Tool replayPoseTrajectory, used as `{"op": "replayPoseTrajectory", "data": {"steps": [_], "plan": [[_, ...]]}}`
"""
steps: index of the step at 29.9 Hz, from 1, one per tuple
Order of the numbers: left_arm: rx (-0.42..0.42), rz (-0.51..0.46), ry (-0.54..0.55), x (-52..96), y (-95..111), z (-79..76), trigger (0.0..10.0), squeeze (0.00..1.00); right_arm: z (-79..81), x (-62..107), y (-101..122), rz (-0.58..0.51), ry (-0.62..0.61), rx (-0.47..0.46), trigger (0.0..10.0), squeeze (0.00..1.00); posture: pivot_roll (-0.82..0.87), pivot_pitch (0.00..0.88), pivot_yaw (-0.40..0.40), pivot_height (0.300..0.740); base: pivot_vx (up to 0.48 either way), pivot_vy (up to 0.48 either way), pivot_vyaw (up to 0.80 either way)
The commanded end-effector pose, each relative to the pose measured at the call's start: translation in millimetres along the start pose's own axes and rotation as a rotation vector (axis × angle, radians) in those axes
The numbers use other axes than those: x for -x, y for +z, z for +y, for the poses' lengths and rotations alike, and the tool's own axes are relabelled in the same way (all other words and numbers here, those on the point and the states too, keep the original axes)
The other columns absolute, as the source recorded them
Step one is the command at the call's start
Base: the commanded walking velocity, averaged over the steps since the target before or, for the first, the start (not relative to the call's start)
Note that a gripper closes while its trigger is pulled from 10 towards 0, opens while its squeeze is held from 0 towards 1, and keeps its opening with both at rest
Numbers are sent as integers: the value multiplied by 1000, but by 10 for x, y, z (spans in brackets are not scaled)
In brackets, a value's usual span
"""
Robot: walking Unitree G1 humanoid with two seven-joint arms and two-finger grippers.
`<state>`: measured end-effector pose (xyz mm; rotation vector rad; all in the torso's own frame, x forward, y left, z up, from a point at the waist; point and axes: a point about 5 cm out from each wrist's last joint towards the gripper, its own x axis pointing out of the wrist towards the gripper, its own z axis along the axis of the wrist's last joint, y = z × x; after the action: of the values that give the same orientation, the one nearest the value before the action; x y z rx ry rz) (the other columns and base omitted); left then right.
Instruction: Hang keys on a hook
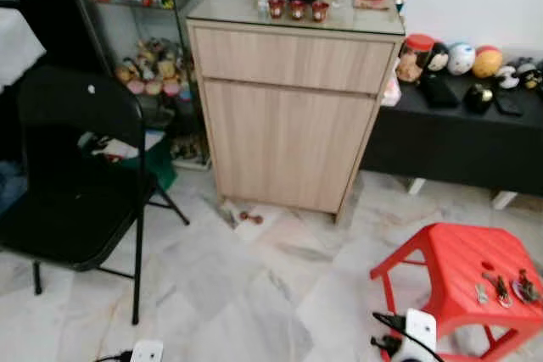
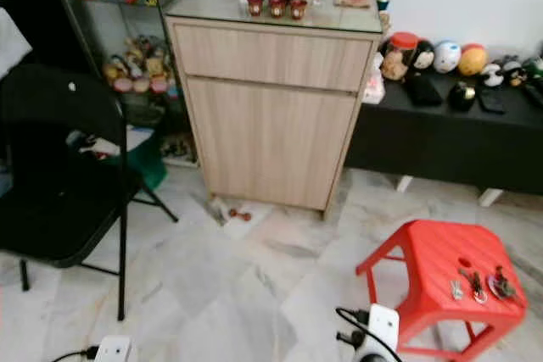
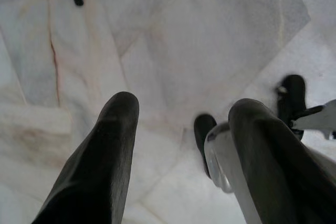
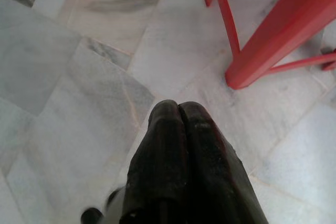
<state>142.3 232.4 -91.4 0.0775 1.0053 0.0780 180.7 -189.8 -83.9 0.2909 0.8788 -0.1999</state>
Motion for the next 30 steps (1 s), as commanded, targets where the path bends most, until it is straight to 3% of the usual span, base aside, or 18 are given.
{"op": "replayPoseTrajectory", "data": {"steps": [1, 21, 30], "plan": [[-22, 6, -11, -6, -1, -40, 10000, 0, -69, 7, 14, 0, -20, -2, 10000, 0, 17, 0, -8, 740, 0, 0, -769], [-14, 10, -9, -5, -6, -37, 10000, 0, -57, 4, 20, -7, -23, -11, 10000, 0, 13, 0, -3, 740, 0, 0, -765], [-25, 14, -11, -6, -9, -47, 10000, 0, -59, 4, 34, -19, -24, -18, 10000, 0, 6, 0, -3, 740, 0, 0, 0]]}}
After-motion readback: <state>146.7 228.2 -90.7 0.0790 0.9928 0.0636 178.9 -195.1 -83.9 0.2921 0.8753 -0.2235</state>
